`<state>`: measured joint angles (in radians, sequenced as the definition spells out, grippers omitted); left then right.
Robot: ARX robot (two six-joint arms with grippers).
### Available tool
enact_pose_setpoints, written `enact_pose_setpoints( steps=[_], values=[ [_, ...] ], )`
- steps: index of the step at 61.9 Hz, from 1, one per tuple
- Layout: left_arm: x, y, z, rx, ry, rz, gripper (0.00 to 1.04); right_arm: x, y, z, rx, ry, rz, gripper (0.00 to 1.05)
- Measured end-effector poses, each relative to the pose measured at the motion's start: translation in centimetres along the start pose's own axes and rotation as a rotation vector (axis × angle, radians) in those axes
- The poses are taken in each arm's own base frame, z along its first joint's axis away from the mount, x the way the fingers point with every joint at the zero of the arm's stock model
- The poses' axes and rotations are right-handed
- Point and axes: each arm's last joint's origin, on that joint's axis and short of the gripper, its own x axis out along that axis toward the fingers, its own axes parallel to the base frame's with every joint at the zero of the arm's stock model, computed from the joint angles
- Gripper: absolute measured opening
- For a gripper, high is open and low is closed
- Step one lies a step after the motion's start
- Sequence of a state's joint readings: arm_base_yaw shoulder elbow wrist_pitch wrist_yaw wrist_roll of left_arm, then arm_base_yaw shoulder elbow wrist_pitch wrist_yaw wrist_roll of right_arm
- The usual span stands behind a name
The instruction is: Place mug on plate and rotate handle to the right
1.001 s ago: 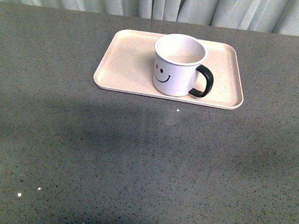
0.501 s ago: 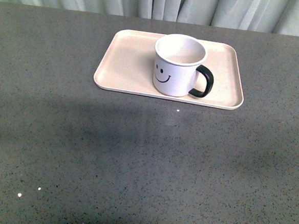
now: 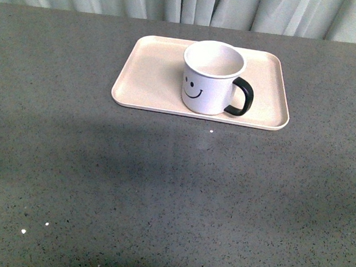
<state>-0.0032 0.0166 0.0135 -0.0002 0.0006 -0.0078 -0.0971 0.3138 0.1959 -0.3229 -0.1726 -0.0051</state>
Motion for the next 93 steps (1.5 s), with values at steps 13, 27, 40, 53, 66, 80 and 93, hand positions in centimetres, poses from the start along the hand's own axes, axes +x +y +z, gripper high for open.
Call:
enact_pose_setpoints(
  steps=[13,27,40,53,66,80,93],
  values=[
    [0.0,0.0,0.0,0.0,0.0,0.0,0.9,5.4,-1.6,8.1,-0.031,0.059,-0.025,0.96],
    [0.0,0.0,0.0,0.002,0.0,0.0,0.95,15.2,0.0,12.8,-0.019,0.21,0.068,0.96],
    [0.0,0.0,0.0,0.002,0.0,0.0,0.95,22.9,2.9,14.3,0.003,0.31,0.09,0.96],
    [0.0,0.0,0.0,0.002,0.0,0.0,0.95,27.1,4.3,13.1,0.025,0.393,0.072,0.96],
    [0.0,0.0,0.0,0.002,0.0,0.0,0.95,29.0,5.5,12.1,0.006,0.431,0.069,0.96],
    [0.0,0.0,0.0,0.002,0.0,0.0,0.95,30.7,6.4,11.1,-0.012,0.468,0.062,0.95],
    [0.0,0.0,0.0,0.002,-0.001,0.0,0.95,31.9,7.0,10.8,-0.017,0.492,0.056,0.63]
  ],
)
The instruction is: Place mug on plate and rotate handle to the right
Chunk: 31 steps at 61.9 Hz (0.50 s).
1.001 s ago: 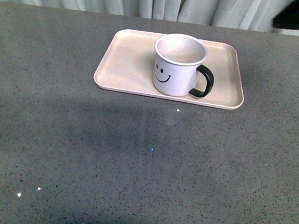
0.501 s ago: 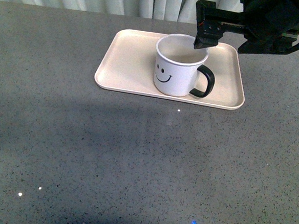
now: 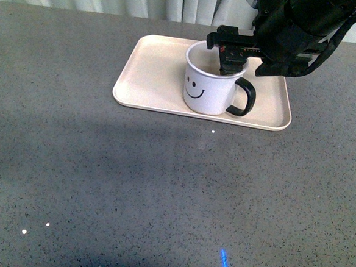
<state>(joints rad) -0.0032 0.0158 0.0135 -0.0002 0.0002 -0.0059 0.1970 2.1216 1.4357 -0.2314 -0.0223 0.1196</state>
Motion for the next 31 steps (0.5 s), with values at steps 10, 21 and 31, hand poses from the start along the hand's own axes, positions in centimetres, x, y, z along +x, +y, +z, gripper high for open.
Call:
enact_pose_setpoints(
  steps=[10,21,31],
  values=[
    [0.0,0.0,0.0,0.0,0.0,0.0,0.95,0.3,0.4,0.6,0.019,0.022,0.011,0.39],
    [0.0,0.0,0.0,0.0,0.0,0.0,0.95,0.3,0.4,1.3,0.028,0.044,0.02,0.1],
    [0.0,0.0,0.0,0.0,0.0,0.0,0.95,-0.2,-0.7,2.3,-0.053,0.037,0.092,0.02]
  ],
)
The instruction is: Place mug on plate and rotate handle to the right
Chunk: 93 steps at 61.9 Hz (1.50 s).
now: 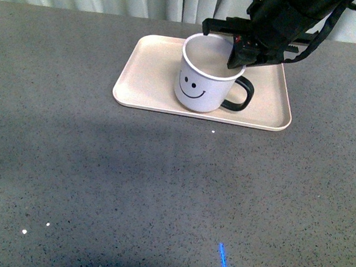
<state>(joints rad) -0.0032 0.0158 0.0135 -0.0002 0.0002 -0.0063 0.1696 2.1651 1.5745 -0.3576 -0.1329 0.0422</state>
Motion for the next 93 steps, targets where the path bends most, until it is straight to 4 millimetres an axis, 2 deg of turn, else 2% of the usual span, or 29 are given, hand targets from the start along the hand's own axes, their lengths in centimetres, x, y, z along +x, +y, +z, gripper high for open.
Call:
enact_pose_setpoints(
  steps=[18,38,52,65,66,68,84,90,93],
  values=[
    [0.0,0.0,0.0,0.0,0.0,0.0,0.95,-1.4,-3.0,3.0,-0.324,0.041,0.085,0.02],
    [0.0,0.0,0.0,0.0,0.0,0.0,0.95,0.2,-2.2,4.0,-0.506,0.058,0.125,0.02],
    [0.0,0.0,0.0,0.0,0.0,0.0,0.95,1.6,-2.1,4.0,-0.526,0.086,0.121,0.02],
    [0.0,0.0,0.0,0.0,0.0,0.0,0.95,2.1,-2.0,3.9,-0.535,0.106,0.129,0.02],
    [0.0,0.0,0.0,0.0,0.0,0.0,0.95,2.1,-2.0,3.9,-0.54,0.107,0.129,0.03],
    [0.0,0.0,0.0,0.0,0.0,0.0,0.95,2.1,-2.0,3.9,-0.545,0.105,0.128,0.13],
    [0.0,0.0,0.0,0.0,0.0,0.0,0.95,1.0,-1.7,5.5,-0.544,0.054,0.141,0.54],
    [0.0,0.0,0.0,0.0,0.0,0.0,0.95,-0.3,-1.4,6.3,-0.532,-0.035,0.179,0.72],
    [0.0,0.0,0.0,0.0,0.0,0.0,0.95,-2.1,-1.1,6.6,-0.528,-0.12,0.22,0.84]
  ],
)
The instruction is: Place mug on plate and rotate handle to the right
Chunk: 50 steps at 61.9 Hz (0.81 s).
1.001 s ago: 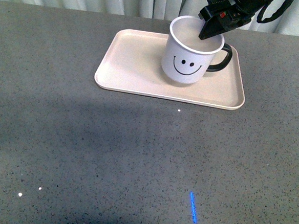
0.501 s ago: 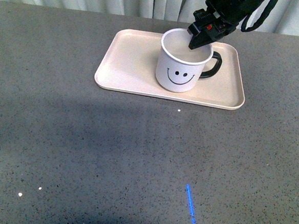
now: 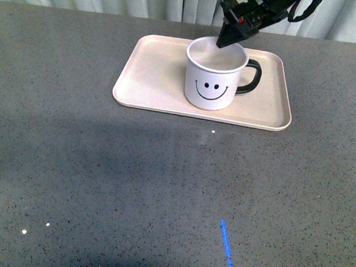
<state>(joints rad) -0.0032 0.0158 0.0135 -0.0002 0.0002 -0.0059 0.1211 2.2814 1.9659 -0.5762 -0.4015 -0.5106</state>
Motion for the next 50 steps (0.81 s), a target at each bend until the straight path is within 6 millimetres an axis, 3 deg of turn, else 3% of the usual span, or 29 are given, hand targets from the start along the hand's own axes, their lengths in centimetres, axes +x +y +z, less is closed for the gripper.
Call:
enact_pose_setpoints(
  steps=[4,5,10,16,22,35,50],
  values=[
    [0.0,0.0,0.0,0.0,0.0,0.0,0.95,-2.3,0.4,1.2,-0.005,-0.055,-0.014,0.97],
    [0.0,0.0,0.0,0.0,0.0,0.0,0.95,-2.8,0.4,1.5,-0.005,-0.07,-0.05,0.96],
    [0.0,0.0,0.0,0.0,0.0,0.0,0.95,-4.3,0.8,1.2,0.114,-0.271,-0.476,0.81],
    [0.0,0.0,0.0,0.0,0.0,0.0,0.95,-5.8,2.2,-1.8,0.241,-0.547,-0.686,0.65],
    [0.0,0.0,0.0,0.0,0.0,0.0,0.95,-8.2,5.0,-6.7,0.297,-0.744,-0.718,0.42],
    [0.0,0.0,0.0,0.0,0.0,0.0,0.95,-11.1,9.3,-13.3,0.324,-0.738,-0.705,0.01],
    [0.0,0.0,0.0,0.0,0.0,0.0,0.95,-13.6,12.3,-17.4,0.333,-0.731,-0.702,0.02]
  ],
)
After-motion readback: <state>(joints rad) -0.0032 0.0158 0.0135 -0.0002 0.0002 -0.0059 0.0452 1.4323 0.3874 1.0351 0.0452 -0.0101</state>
